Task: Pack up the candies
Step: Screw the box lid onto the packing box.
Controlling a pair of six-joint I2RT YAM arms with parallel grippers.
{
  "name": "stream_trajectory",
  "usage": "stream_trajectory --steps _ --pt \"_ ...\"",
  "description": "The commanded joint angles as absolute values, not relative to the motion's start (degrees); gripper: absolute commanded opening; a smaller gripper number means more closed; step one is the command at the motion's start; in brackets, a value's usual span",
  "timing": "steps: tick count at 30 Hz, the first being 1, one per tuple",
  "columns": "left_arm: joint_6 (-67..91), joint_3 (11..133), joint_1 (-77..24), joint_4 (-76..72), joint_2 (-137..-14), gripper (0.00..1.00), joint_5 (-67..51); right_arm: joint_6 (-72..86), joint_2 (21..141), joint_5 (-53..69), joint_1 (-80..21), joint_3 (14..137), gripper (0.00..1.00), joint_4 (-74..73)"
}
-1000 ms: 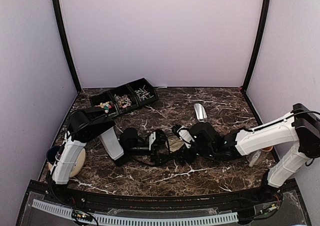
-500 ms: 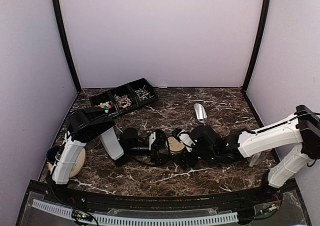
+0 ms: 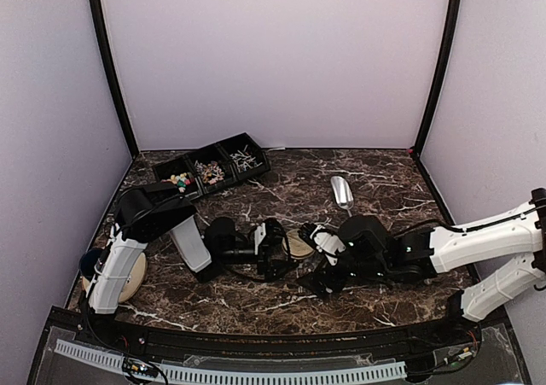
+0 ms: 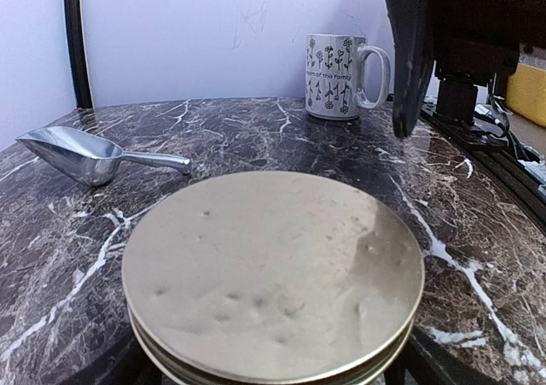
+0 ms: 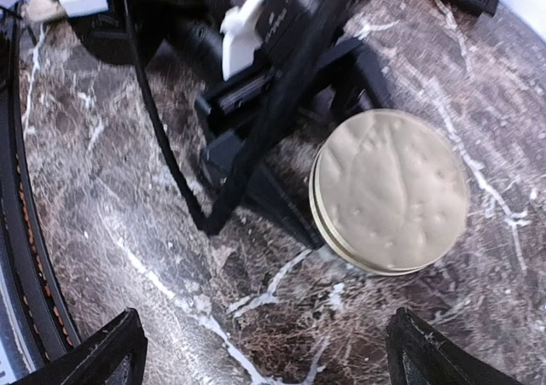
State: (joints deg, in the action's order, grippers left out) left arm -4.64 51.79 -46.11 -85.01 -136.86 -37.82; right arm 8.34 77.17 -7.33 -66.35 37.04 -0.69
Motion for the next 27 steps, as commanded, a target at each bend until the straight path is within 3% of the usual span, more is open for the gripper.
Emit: stream_trajectory --steps 1,7,13,23,27 --pt "-5.1 51.0 -45.0 -76.3 -140.9 0.88 -36.3 6.9 72.1 -11.7 -64.8 36.4 0.99 -0.8" --pt "-5.4 50.9 -45.0 -76.4 -140.8 0.88 -37.2 8.8 69.9 -7.9 -55.2 35.5 0.98 5.0" --pt "-5.6 50.8 -45.1 -76.4 -140.8 0.88 -37.5 8.5 77.7 -1.4 -48.5 40.6 0.96 10.6" --pt "-5.8 50.9 -45.2 -76.1 -140.8 0.88 -37.7 12.3 89.3 14.4 -42.1 47.8 0.85 17.0" --pt "-5.9 51.0 -45.2 -75.8 -140.8 0.88 -37.7 13.5 92.2 19.0 -41.2 50.6 0.74 16.6"
